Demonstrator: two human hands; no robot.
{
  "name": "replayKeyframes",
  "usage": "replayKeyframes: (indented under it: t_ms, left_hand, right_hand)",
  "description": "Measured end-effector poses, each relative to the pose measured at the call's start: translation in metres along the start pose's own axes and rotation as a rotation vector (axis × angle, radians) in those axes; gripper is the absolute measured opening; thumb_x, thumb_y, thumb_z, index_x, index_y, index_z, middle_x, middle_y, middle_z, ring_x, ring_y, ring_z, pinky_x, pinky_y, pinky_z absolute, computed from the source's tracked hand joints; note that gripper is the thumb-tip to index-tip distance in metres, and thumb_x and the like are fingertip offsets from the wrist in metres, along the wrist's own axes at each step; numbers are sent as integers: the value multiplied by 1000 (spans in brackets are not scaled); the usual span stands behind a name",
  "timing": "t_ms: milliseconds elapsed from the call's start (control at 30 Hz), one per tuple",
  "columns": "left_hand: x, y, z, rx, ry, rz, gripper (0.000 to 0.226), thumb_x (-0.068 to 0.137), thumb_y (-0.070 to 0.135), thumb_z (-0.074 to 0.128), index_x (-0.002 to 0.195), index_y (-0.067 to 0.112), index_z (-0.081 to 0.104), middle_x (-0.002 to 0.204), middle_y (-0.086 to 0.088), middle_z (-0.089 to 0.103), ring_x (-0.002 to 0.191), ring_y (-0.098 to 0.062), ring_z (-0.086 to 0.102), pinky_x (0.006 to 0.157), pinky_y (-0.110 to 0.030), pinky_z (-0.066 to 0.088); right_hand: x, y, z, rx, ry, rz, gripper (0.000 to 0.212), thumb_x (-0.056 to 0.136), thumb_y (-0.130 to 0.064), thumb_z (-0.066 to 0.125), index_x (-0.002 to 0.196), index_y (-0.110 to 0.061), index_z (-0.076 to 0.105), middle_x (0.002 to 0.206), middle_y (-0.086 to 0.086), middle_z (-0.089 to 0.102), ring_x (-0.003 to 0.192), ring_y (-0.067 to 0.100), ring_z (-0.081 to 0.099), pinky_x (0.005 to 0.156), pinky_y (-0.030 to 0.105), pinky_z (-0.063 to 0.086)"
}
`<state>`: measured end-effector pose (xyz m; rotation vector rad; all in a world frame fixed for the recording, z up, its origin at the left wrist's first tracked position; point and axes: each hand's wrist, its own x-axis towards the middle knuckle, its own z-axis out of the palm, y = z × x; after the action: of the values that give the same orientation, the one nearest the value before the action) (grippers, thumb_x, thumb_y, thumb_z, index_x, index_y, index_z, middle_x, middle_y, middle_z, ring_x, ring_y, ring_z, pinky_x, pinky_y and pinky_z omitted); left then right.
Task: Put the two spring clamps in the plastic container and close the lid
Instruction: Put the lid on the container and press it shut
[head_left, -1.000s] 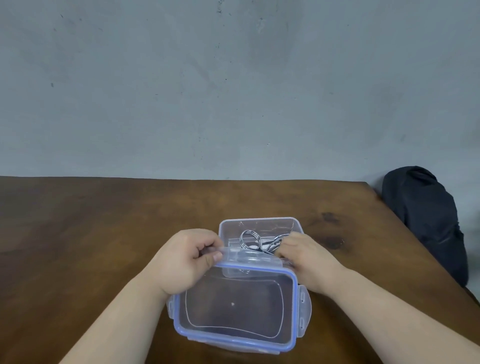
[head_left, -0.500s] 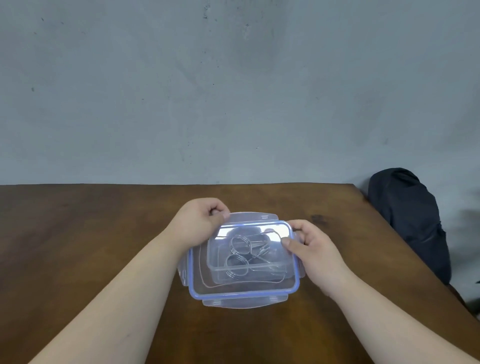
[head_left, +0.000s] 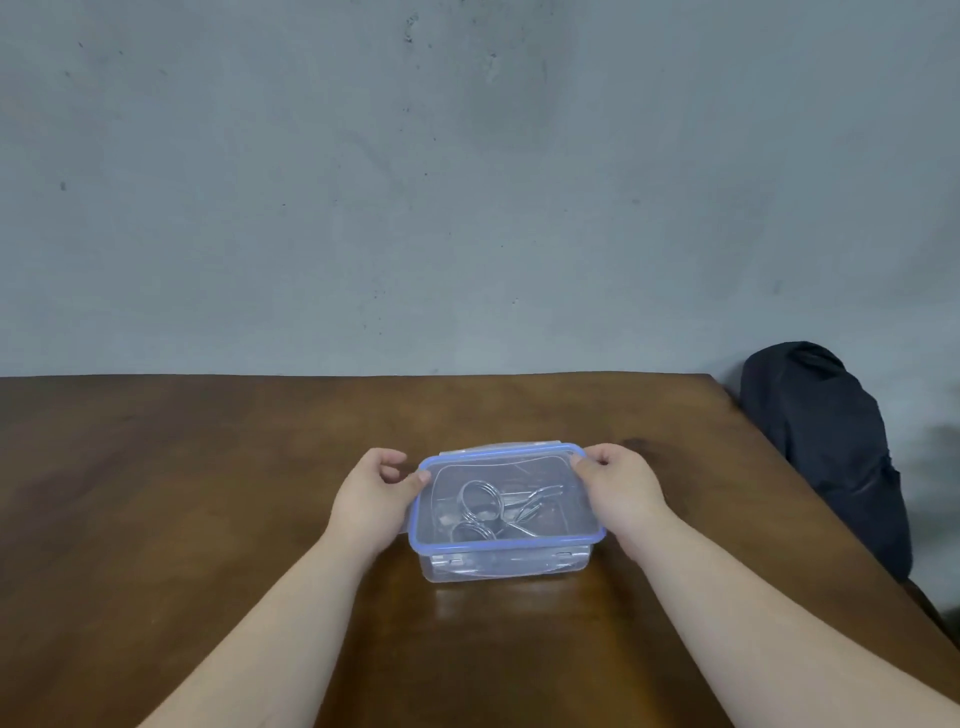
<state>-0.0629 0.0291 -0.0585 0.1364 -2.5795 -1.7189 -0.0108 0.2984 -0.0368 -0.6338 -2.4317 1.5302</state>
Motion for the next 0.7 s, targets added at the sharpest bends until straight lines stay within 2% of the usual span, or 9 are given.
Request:
replayKeyframes:
  t_ms: [100, 267, 367, 467, 567, 633, 700]
  left_hand:
    - [2, -1, 5, -1, 13, 9, 18, 83, 38, 73, 93, 32, 60, 96, -3, 65, 80, -22, 68, 75, -46, 61]
    - [6, 2, 2, 17, 17, 57, 7, 88, 28, 69, 88, 29, 63, 90, -1, 67, 75, -24, 68, 64, -45, 62]
    - [7, -1, -2, 74, 29, 76, 7, 90, 29, 66, 83, 29, 65, 85, 2, 71, 71, -21, 68, 67, -45, 61]
    - [7, -1, -2, 132, 6, 100, 13, 93, 29, 61, 81, 31, 65, 83, 2, 71, 68, -17, 64, 63, -38, 55]
    - [2, 2, -1, 257, -6, 162, 15, 96, 32, 55, 86, 34, 66, 90, 7, 68, 77, -10, 63, 62, -28, 44]
    - [-2, 1, 0, 234, -16, 167, 17, 98, 31, 53, 95, 35, 69, 95, 13, 70, 86, -8, 65, 69, -27, 46]
    - [-7, -3, 1, 110, -91, 134, 23, 100, 31, 50, 112, 36, 69, 109, 15, 72, 103, -7, 65, 85, -28, 50]
  right_hand:
    - [9, 2, 5, -238, 10, -34, 22, 96, -38, 51, 94, -21, 66, 89, -3, 68, 83, 21, 62, 77, 40, 53]
    - [16, 1, 11, -361, -50, -69, 26, 99, -38, 47, 111, -22, 63, 110, 0, 67, 93, 23, 62, 78, 36, 50]
    - [18, 0, 15, -383, -68, -70, 28, 98, -41, 45, 115, -25, 61, 118, 2, 63, 95, 25, 62, 83, 39, 51]
    - [18, -2, 16, -373, -90, -71, 30, 99, -39, 44, 122, -25, 60, 122, 3, 63, 99, 25, 61, 84, 37, 50]
    - [18, -2, 15, -307, -119, -68, 29, 102, -34, 41, 120, -24, 61, 116, 0, 67, 98, 23, 61, 85, 39, 51]
    - [15, -1, 15, -198, -150, -50, 30, 103, -30, 38, 119, -25, 63, 111, -2, 69, 97, 20, 62, 87, 40, 51]
    - [12, 2, 16, -60, -187, -13, 32, 104, -29, 36, 114, -30, 67, 107, -5, 71, 95, 18, 65, 90, 42, 53]
